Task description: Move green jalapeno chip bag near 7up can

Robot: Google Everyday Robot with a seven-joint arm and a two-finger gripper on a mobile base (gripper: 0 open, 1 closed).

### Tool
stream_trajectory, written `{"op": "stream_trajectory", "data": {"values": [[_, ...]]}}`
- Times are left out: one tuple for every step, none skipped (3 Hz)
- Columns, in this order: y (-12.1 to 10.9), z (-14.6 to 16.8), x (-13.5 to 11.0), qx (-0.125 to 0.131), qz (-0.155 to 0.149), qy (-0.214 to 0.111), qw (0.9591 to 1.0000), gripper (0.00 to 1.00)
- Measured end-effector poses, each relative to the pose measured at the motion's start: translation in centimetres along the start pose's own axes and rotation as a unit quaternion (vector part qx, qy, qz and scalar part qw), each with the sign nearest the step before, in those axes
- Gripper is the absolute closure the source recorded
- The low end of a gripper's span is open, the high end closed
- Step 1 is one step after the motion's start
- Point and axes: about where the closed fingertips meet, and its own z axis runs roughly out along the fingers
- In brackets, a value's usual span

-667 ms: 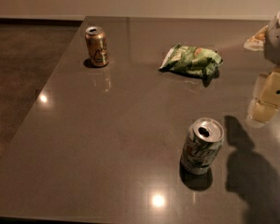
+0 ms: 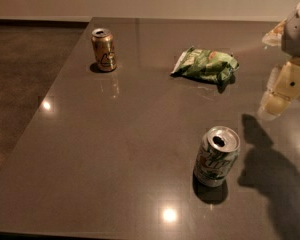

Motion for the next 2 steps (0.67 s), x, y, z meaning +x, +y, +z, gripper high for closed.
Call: {"op": "stream_trajectory", "data": {"values": [[-4.7,1.9,0.8,-0.004,0.043,-0.033,0.9985,0.0],[-8.2,4.1,1.3,0.005,0.075,-0.05,0.9959,0.0]]}}
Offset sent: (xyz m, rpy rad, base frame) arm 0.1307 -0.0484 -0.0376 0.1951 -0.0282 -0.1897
